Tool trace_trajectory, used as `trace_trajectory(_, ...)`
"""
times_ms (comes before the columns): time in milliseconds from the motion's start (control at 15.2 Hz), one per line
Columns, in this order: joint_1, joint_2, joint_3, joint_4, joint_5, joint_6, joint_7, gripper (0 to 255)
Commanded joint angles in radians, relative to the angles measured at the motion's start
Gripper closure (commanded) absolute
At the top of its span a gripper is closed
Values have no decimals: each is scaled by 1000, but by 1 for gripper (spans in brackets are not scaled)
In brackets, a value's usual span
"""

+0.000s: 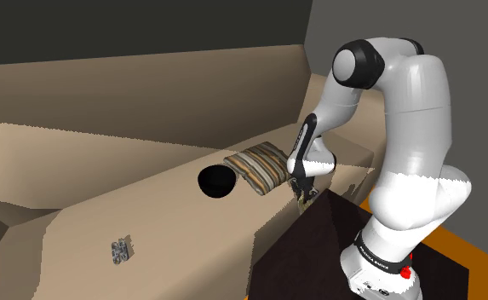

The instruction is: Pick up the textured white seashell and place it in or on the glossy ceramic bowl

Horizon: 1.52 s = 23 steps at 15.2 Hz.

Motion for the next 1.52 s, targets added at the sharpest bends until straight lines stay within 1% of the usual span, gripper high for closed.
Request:
trace_trajectory(0, 0, 0, 0, 1, 0, 0, 0, 255)
trace_trajectory(330, 34, -93, -38, -34, -16, -60, 12, 255)
trace_trajectory(660, 73, -186, -84, -62, -47, -126, 33, 255)
trace_trajectory(1056, 114, -298, -140, -88, -105, -211, 73, 255)
trace_trajectory(1452, 136, -410, -179, -104, -176, -304, 121, 255)
